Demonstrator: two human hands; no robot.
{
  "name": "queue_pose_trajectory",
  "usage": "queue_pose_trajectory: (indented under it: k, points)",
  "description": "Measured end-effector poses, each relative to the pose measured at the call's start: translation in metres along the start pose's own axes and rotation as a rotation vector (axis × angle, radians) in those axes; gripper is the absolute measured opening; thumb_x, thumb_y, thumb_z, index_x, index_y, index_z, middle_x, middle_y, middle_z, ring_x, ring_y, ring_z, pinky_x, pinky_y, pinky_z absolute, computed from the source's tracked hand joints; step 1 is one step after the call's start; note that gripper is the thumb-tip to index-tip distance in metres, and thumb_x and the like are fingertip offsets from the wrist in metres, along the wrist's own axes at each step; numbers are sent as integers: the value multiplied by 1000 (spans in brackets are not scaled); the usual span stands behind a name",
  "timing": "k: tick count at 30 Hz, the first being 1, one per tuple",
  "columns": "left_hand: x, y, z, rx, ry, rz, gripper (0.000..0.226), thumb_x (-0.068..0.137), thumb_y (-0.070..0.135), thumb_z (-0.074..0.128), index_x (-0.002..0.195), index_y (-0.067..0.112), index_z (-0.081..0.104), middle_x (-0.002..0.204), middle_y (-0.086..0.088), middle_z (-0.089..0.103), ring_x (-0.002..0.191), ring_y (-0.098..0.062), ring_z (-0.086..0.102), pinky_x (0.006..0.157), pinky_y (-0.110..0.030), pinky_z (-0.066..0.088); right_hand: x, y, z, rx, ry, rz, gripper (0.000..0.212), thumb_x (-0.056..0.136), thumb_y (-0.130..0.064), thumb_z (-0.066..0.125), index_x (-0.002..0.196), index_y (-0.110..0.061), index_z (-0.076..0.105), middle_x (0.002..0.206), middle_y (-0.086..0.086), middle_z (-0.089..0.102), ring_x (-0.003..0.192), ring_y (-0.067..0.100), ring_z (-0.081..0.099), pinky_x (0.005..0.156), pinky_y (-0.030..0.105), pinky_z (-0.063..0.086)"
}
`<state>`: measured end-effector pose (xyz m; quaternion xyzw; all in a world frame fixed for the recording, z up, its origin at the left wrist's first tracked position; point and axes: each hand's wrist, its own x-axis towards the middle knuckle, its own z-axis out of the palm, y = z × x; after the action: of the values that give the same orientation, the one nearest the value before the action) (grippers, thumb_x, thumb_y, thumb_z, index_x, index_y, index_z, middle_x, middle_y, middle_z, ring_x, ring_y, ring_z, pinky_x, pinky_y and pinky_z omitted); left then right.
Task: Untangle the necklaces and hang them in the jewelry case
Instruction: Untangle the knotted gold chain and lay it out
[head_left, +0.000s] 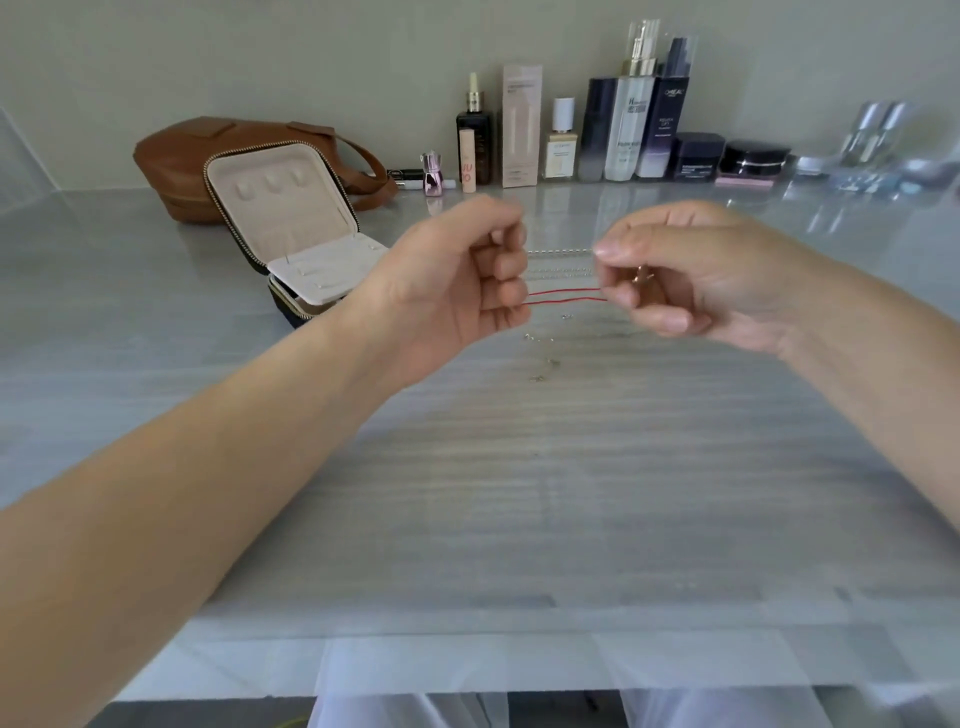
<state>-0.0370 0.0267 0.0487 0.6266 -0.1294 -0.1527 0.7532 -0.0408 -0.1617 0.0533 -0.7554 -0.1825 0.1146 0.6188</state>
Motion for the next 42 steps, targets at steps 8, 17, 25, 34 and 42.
queue_pose_trajectory:
  k: [8, 17, 25, 34, 42]
  points:
    - [1, 1, -3, -25, 53, -20, 28, 91, 27, 47, 64, 19, 49, 53, 8, 36, 41, -8, 26, 44, -18, 32, 0, 2, -3, 4, 91, -20, 11, 66, -21, 61, 67, -13, 54, 63, 1, 61, 32, 7, 40, 34, 12, 16]
    - [4, -2, -5, 92, 14, 25, 24, 91, 21, 49, 68, 18, 53, 60, 6, 52, 46, -7, 43, 43, -17, 34, 1, 1, -11, 136, 0, -90, 19, 75, -24, 59, 61, -16, 49, 51, -4, 52, 32, 4, 33, 40, 17, 13]
    - [0, -10, -3, 249, -207, 22, 12, 75, 22, 63, 82, 13, 61, 70, 2, 67, 58, -9, 60, 61, -23, 53, -5, -4, -19, 11, -234, -35, 34, 69, -18, 59, 38, -23, 45, 49, -1, 50, 44, 14, 48, 49, 22, 44]
    - [-1, -16, -1, 1097, -90, 201, 16, 84, 12, 63, 82, 27, 68, 78, 13, 60, 73, -16, 53, 58, -9, 39, -16, -6, -44, -386, -398, 107, 27, 48, -41, 77, 49, -17, 64, 55, 3, 61, 52, 11, 58, 55, 16, 48]
    - [-2, -17, -6, 1290, -245, 200, 8, 84, 21, 64, 90, 27, 64, 87, 17, 55, 79, 11, 47, 67, -1, 32, -23, -14, -49, -700, -347, 309, 47, 36, -66, 73, 51, -22, 70, 68, 3, 69, 67, 3, 59, 82, 29, 44]
